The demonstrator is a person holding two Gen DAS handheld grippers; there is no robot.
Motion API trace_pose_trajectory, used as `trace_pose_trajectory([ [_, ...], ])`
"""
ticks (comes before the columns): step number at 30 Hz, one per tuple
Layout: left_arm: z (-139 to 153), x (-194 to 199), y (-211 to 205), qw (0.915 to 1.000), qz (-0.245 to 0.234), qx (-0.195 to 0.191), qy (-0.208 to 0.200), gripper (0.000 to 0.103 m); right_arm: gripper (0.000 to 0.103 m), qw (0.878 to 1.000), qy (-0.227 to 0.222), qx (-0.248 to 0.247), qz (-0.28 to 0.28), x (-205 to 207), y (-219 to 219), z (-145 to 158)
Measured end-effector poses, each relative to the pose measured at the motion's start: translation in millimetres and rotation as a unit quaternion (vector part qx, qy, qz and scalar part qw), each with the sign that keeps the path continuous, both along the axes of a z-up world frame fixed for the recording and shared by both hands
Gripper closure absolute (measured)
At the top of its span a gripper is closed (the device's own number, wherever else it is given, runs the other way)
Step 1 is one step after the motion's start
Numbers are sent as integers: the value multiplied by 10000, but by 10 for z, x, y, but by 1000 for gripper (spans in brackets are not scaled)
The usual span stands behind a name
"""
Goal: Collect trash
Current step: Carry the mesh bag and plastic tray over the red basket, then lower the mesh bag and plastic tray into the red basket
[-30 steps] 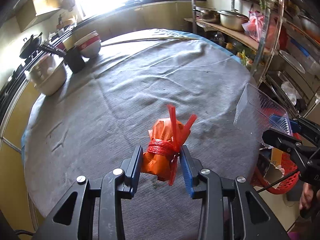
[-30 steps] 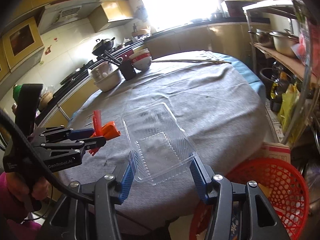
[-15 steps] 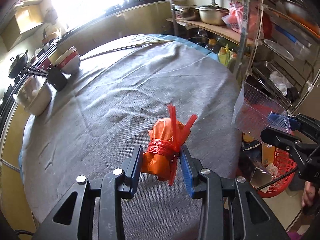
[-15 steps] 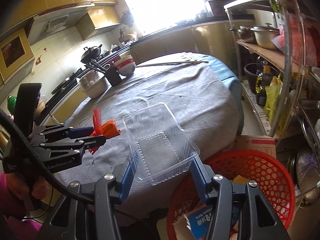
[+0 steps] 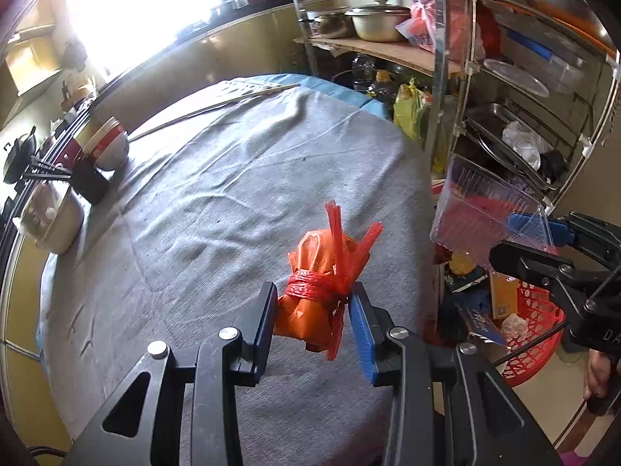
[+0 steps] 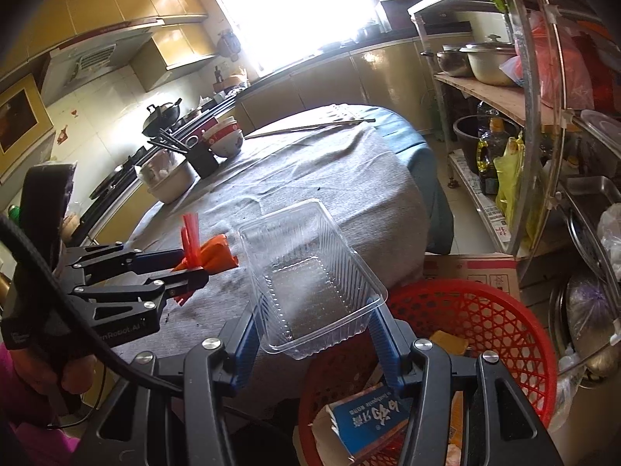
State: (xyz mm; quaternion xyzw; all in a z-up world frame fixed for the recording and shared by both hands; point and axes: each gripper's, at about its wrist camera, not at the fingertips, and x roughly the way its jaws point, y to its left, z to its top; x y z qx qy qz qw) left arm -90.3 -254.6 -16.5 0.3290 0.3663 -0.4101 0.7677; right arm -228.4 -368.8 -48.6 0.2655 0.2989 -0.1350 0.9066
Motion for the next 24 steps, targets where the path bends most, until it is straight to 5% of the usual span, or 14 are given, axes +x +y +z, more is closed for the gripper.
trace_pose_trajectory([
  [24,-56,-562,-334,9971,-711,212,-177,64,47,9987,-47,152,-478,-495,-232,-52],
])
